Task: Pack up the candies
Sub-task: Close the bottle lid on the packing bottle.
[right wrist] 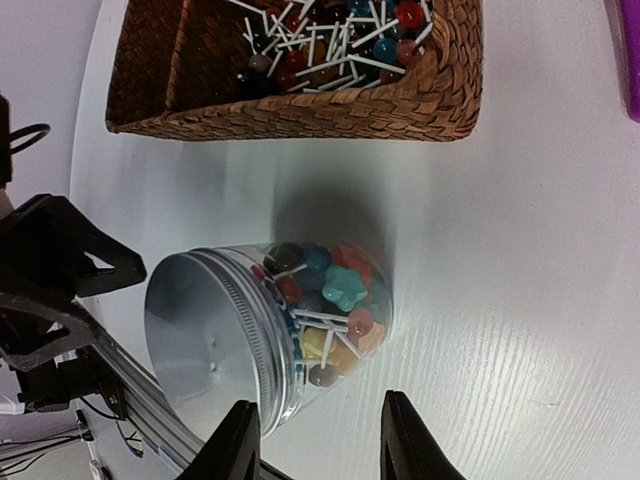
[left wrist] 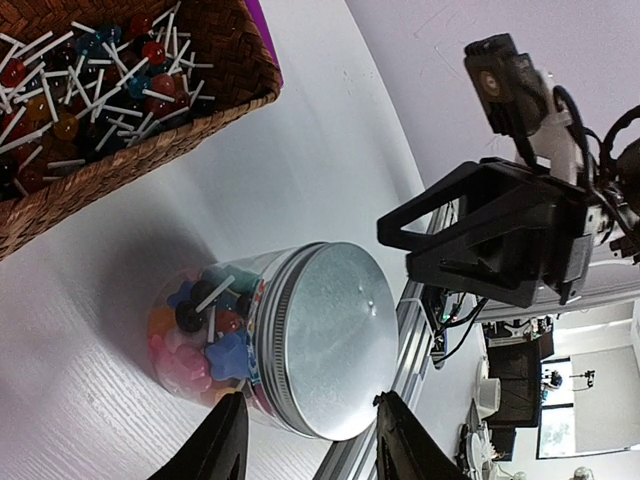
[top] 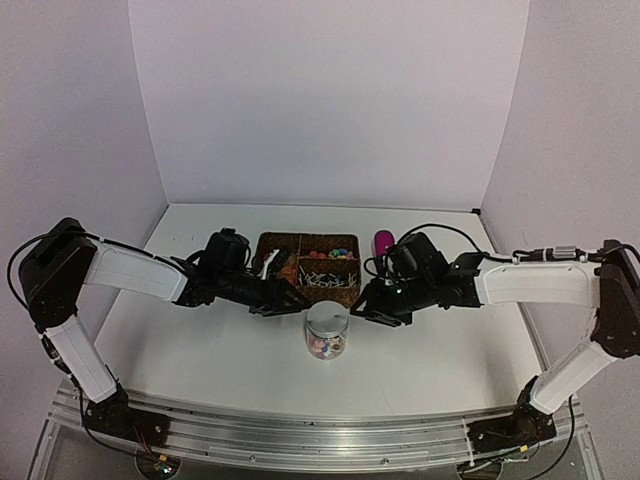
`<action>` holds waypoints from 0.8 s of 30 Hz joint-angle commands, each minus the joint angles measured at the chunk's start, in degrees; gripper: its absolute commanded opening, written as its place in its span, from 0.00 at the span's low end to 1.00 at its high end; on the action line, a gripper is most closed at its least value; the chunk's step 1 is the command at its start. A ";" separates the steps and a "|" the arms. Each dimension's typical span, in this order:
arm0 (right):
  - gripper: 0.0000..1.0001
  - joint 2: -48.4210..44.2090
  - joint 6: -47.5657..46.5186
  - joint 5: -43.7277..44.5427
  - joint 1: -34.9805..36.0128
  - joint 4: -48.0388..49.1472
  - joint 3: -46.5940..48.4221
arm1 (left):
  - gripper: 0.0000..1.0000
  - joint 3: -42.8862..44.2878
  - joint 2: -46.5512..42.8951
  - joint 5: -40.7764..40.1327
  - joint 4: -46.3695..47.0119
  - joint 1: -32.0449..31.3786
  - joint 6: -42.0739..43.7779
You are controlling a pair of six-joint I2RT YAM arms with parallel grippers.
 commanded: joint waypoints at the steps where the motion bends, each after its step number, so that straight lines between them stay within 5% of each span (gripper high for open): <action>1: 0.37 -2.70 -0.23 -1.13 0.01 3.31 0.60 | 0.43 -0.45 0.71 -1.55 0.90 -0.45 -0.82; 15: 0.29 2.72 -0.56 -4.44 0.20 8.47 -1.53 | 0.40 -0.42 2.34 -2.56 1.95 -2.47 0.40; 24: 0.23 3.23 1.39 -4.79 0.36 11.11 -6.98 | 0.31 -0.47 4.90 -3.92 1.70 -2.52 -0.92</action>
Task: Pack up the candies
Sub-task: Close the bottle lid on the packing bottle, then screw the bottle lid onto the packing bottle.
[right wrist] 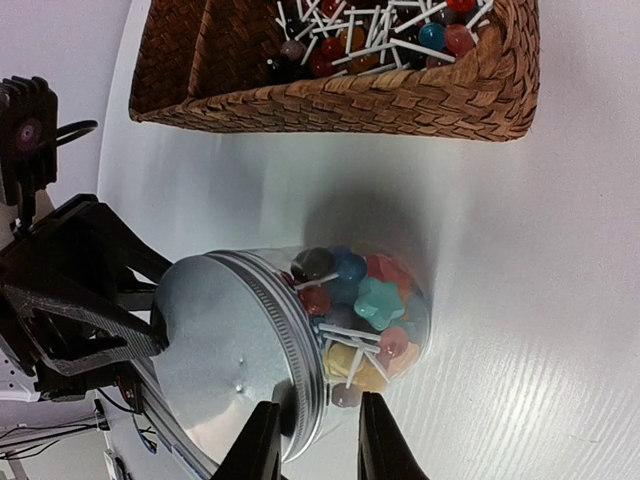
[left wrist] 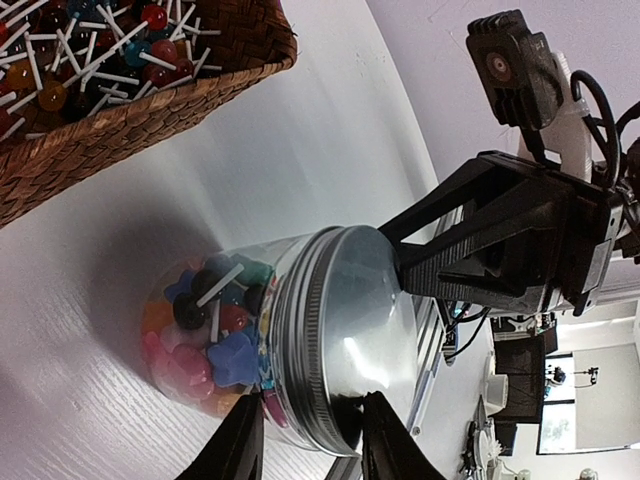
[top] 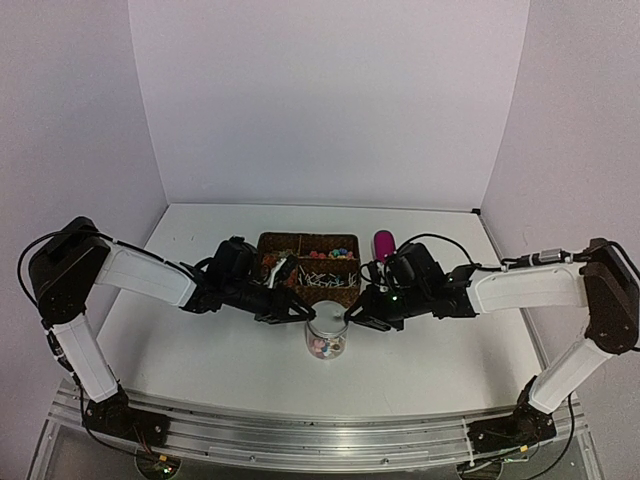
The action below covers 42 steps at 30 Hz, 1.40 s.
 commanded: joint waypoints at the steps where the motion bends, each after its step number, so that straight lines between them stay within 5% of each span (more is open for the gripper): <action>1: 0.23 1.32 0.79 -0.90 0.41 0.28 -2.62 | 0.29 -0.46 1.57 -2.14 -0.06 -0.18 -0.52; 9: 0.23 0.54 0.42 -1.44 0.59 0.42 -2.61 | 0.09 -2.78 2.33 -6.42 -5.30 -0.18 1.06; 16: 0.25 -0.43 -0.33 -1.80 0.59 0.30 -2.12 | 0.11 -3.93 2.09 -4.99 -3.81 -0.18 3.21; 23: 0.30 -3.25 -3.33 0.62 0.59 -3.07 3.55 | 0.34 -3.52 -4.01 -2.95 -3.79 -0.18 8.63; 28: 0.35 -3.52 -4.61 2.42 0.39 -5.56 5.18 | 0.62 -5.49 -9.10 -2.53 2.90 -0.10 14.07; 33: 0.47 -3.13 -5.51 3.27 -0.12 -6.04 7.25 | 0.73 -9.39 -11.16 4.67 8.34 -0.10 34.25; 37: 0.67 -1.47 -5.52 4.08 -0.55 -5.99 8.56 | 0.80 -14.19 -9.85 6.24 5.75 -0.18 56.53; 42: 0.75 2.94 -4.47 2.90 -0.56 -5.00 10.32 | 0.99 -15.12 -5.40 1.85 12.42 -0.18 65.45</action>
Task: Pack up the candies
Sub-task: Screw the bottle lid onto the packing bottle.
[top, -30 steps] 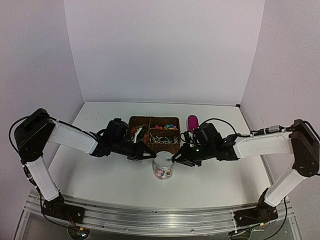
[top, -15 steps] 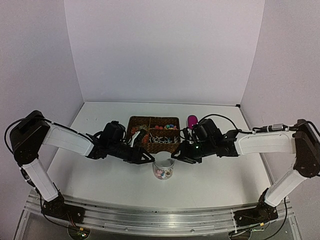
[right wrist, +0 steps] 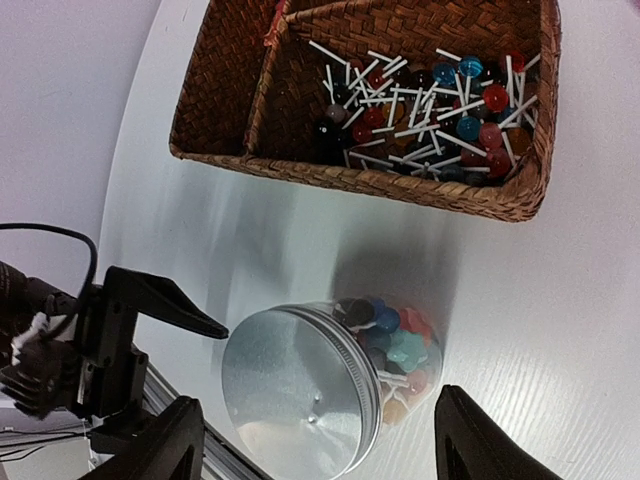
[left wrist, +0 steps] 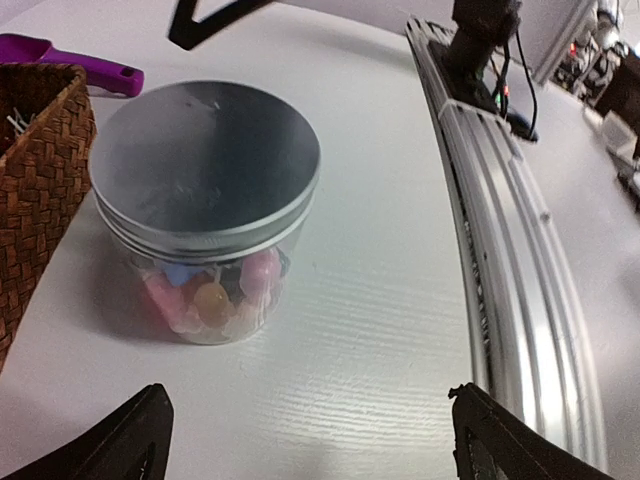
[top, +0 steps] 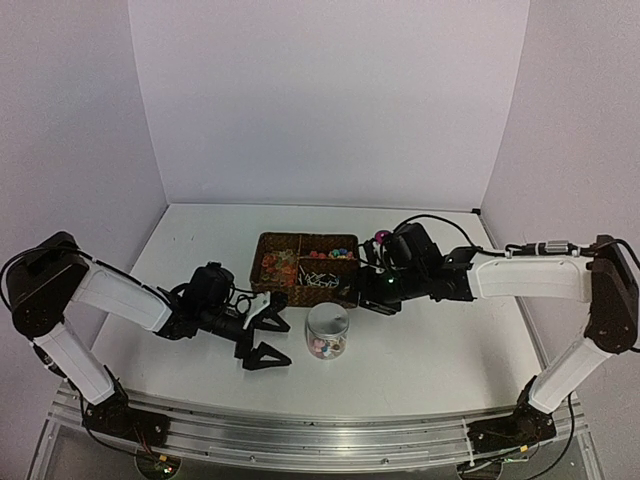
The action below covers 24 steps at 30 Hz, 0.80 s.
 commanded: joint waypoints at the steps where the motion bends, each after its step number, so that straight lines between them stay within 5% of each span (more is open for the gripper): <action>1: 0.75 4.17 0.53 -0.55 -0.16 1.19 3.24 | 1.00 0.98 5.52 -2.52 8.76 -0.19 14.85; 11: 0.74 8.29 2.55 -6.88 -0.16 9.11 2.09 | 1.00 0.40 19.81 -6.15 34.25 -0.84 9.77; 24: 0.72 6.72 3.96 -8.13 -1.18 10.38 0.64 | 0.99 8.51 34.60 -4.75 53.21 -4.22 -1.03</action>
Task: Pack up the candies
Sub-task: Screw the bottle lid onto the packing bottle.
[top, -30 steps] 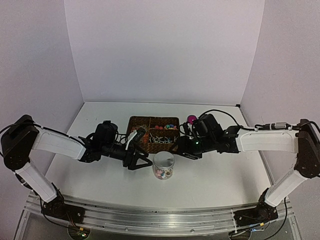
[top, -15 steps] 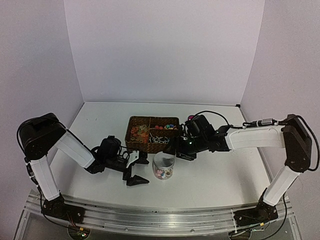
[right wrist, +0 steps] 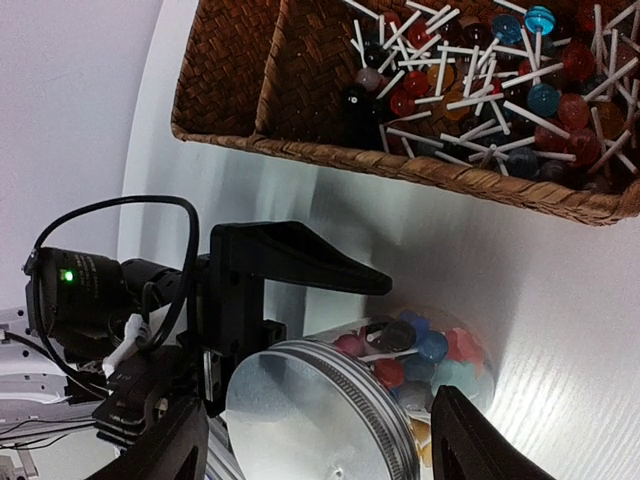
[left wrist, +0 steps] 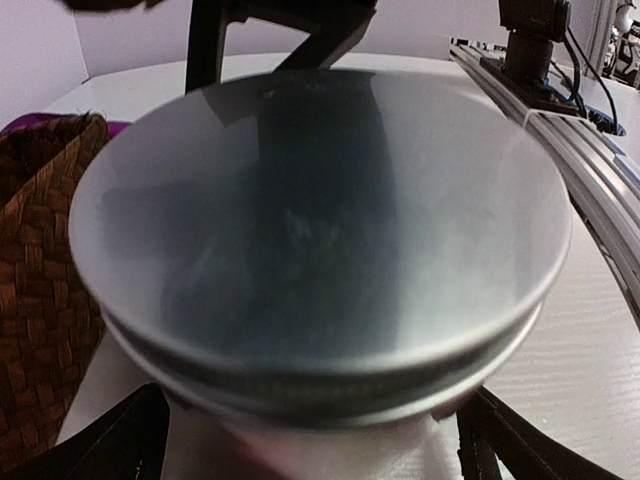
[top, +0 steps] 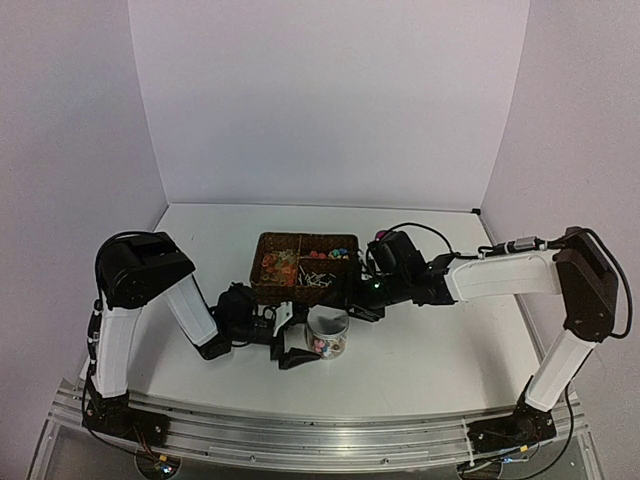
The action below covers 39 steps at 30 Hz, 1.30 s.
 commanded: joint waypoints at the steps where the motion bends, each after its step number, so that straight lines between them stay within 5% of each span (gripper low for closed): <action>1: 0.71 -2.14 1.44 -1.01 -0.79 2.41 -0.95 | 0.99 2.92 2.94 -0.15 11.16 -2.03 -4.80; 12: 0.69 -6.46 4.03 2.50 -1.39 2.00 -3.16 | 0.95 4.19 5.48 -0.58 14.17 -2.88 -7.05; 19: 0.48 -10.71 3.49 8.43 -1.04 -4.63 -1.77 | 0.90 3.90 5.24 -2.33 12.60 -2.88 -6.39; 39: 0.17 -5.61 2.15 8.38 2.05 -6.08 -1.08 | 0.83 4.66 5.29 -3.83 8.61 -2.95 -5.15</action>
